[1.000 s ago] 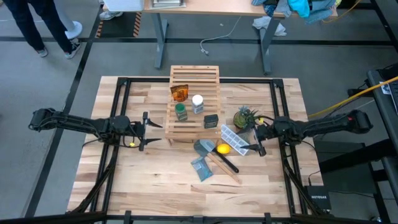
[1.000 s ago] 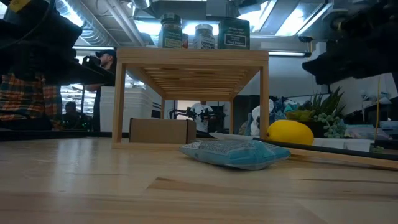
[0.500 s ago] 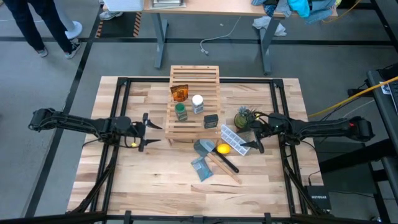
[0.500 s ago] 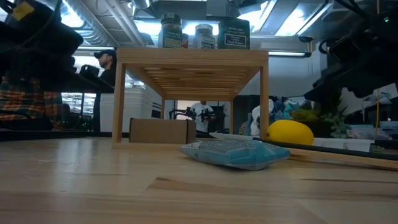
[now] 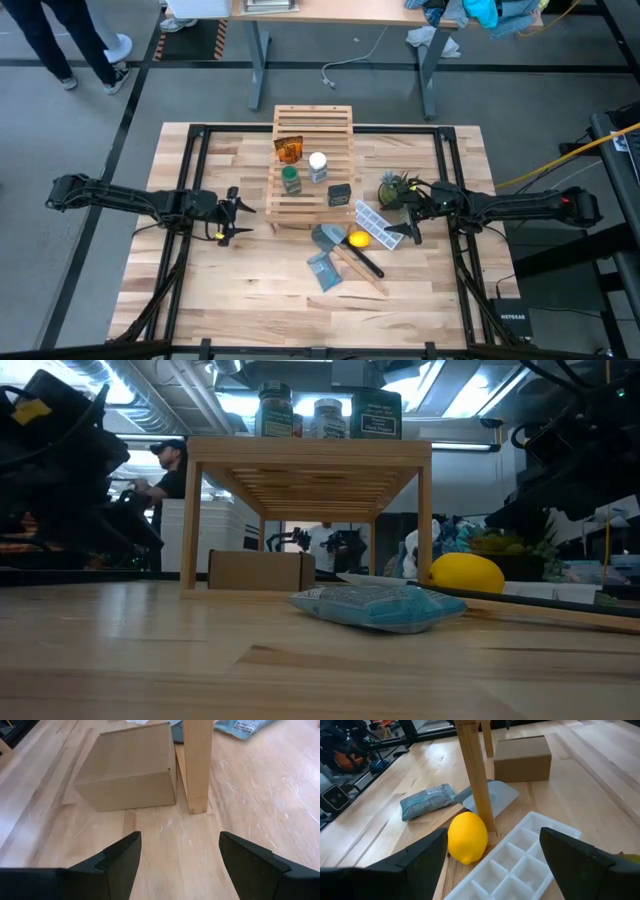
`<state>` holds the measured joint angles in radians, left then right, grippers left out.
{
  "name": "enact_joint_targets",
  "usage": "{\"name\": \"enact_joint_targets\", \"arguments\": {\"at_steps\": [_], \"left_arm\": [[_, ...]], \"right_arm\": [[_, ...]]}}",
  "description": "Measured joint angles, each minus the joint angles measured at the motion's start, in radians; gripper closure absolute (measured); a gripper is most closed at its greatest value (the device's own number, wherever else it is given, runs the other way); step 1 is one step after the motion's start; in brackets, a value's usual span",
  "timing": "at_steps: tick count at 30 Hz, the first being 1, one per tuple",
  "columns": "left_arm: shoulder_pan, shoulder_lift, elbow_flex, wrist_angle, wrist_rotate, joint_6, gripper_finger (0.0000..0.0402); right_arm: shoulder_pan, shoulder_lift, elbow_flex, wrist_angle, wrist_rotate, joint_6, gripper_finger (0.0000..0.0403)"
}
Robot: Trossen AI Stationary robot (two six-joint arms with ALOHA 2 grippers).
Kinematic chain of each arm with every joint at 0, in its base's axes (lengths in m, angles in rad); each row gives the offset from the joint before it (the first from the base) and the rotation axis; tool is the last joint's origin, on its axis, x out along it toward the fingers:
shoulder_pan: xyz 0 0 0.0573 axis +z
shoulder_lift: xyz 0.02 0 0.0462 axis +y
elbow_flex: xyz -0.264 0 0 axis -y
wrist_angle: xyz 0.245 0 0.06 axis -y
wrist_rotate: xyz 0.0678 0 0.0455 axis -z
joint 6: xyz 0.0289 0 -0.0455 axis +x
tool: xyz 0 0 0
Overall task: Shelf spices
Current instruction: Return to Home Position
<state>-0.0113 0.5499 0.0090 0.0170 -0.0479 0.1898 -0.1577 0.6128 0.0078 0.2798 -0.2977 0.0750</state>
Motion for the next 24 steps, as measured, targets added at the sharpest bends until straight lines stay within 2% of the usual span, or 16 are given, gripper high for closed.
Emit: {"name": "enact_joint_targets", "arguments": {"at_steps": [6,11,18,24], "left_arm": [[-0.010,-0.030,0.000,0.000,-0.001,0.000,0.0141],[-0.021,-0.163,0.000,0.000,0.000,0.000,0.0141],[-0.021,-0.389,0.000,0.000,0.000,0.000,0.0141],[-0.021,-0.501,0.000,0.000,0.000,0.000,0.0141]], "right_arm": [[0.000,0.000,0.000,0.000,0.000,0.000,0.0079],[0.000,-0.025,0.000,-0.008,0.001,0.000,0.0079],[0.000,-0.166,0.000,-0.073,0.002,-0.001,0.0079],[0.000,-0.286,0.000,-0.110,0.002,-0.001,0.0079]]}}
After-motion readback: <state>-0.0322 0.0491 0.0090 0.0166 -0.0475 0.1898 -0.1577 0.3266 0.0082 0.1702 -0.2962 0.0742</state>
